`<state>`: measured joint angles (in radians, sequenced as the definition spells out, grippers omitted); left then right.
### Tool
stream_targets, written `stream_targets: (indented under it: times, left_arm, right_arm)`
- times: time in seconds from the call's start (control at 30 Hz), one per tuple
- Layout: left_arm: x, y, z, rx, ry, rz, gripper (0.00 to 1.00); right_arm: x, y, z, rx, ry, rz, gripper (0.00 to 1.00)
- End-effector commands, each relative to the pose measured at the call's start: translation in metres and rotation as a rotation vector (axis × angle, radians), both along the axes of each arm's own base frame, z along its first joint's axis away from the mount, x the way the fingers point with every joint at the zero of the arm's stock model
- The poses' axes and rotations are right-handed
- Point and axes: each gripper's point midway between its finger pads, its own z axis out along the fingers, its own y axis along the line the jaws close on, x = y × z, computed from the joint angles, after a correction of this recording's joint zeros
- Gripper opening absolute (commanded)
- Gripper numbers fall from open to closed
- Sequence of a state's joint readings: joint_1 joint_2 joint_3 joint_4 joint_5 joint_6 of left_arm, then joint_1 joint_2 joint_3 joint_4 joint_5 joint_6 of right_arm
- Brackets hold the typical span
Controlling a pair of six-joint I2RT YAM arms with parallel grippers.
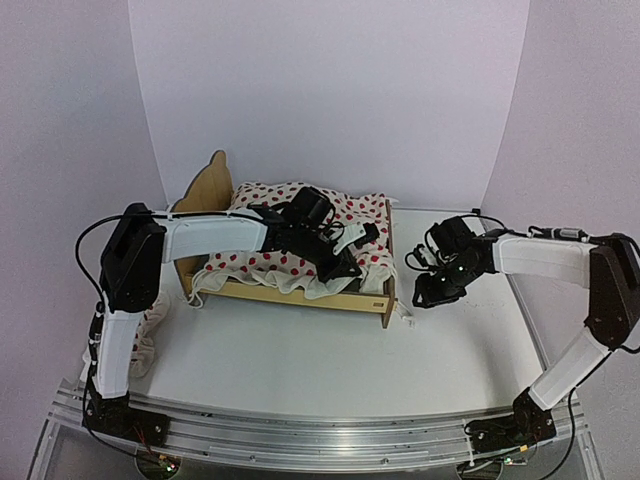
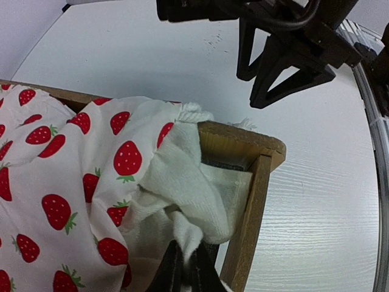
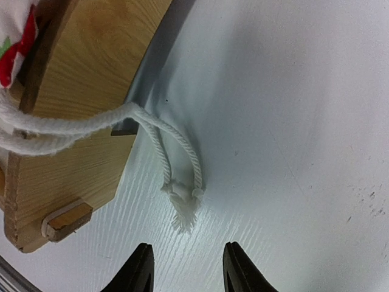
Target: Set up the pet bed
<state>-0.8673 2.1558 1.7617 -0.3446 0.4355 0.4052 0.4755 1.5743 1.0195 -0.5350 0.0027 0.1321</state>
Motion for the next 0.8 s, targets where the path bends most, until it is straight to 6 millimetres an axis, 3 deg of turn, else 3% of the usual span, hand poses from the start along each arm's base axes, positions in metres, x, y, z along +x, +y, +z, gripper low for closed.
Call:
stream_targets:
  times: [0.0,0.3,0.4,0.5,0.6,0.7,0.77]
  left_arm:
    - [-0.003,0.009,0.049,-0.044,-0.010,0.017,0.00]
    - [0.019,0.041,0.086,-0.068,-0.028,0.109,0.00]
    - [0.021,0.044,0.093,-0.073,-0.037,0.115,0.00]
    - [0.024,0.049,0.094,-0.068,-0.037,0.134,0.00]
    - [0.033,0.056,0.100,-0.078,-0.038,0.161,0.00]
    - [0.039,0.062,0.106,-0.084,-0.050,0.177,0.00]
    - [0.042,0.066,0.108,-0.089,-0.052,0.182,0.00]
  right_arm:
    - [0.015,0.011,-0.015,0.033,-0.072,0.040,0.38]
    - [0.028,0.007,-0.068,-0.033,0.005,-0.049,0.40]
    - [0.032,0.002,-0.077,-0.069,0.002,-0.071,0.34]
    - [0.030,-0.006,-0.084,-0.105,0.005,-0.100,0.20]
    - [0.026,-0.010,-0.083,-0.105,0.009,-0.112,0.02]
    - [0.028,-0.011,-0.066,-0.094,-0.022,-0.125,0.00]
    - [0.033,-0.011,-0.038,-0.078,-0.076,-0.133,0.00]
